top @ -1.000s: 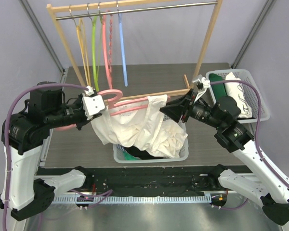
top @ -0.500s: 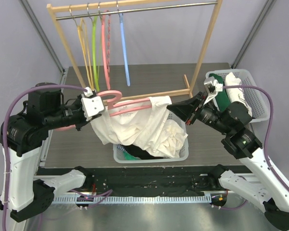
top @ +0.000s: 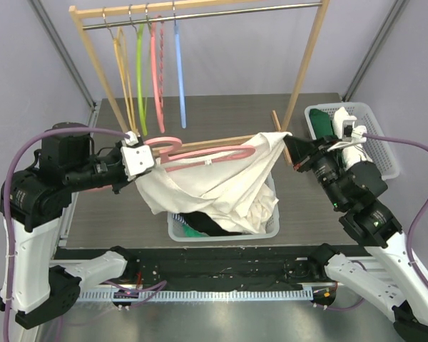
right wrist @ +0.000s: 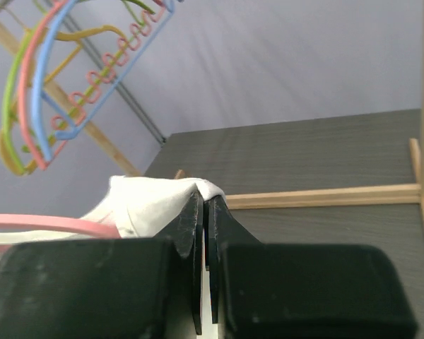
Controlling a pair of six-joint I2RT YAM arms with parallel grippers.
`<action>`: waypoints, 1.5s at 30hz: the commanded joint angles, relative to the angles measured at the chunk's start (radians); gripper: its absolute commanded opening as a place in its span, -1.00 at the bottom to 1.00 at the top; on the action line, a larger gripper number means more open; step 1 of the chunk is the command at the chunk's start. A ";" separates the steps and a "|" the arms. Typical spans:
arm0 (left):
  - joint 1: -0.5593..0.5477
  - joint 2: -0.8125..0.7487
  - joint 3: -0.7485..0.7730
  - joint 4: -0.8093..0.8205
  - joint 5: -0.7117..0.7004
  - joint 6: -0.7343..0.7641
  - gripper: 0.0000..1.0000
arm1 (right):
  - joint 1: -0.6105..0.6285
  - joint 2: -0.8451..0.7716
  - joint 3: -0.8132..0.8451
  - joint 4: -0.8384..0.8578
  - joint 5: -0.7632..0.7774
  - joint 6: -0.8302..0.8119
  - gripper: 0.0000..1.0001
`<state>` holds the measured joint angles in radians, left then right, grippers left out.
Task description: Remove the tank top from the hanger
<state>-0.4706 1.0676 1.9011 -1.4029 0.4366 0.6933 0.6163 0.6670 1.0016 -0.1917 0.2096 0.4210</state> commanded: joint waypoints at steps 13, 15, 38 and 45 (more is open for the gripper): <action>0.003 0.054 0.144 -0.116 0.175 -0.021 -0.85 | 0.000 0.051 0.097 -0.444 -0.302 -0.180 0.18; 0.001 0.072 0.144 -0.122 0.191 -0.020 -0.85 | 0.002 0.028 0.193 -0.485 -0.318 -0.217 0.53; -0.158 0.210 0.128 -0.246 0.188 -0.009 -0.81 | 0.002 0.256 0.615 -0.491 -0.717 -0.522 0.81; -0.175 0.224 0.119 -0.243 0.183 0.006 -0.81 | 0.042 0.342 0.649 -0.518 -0.753 -0.551 0.72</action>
<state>-0.6323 1.2926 1.9896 -1.3949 0.5953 0.6899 0.6285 1.0084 1.5929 -0.7345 -0.4931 -0.0868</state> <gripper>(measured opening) 0.170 0.879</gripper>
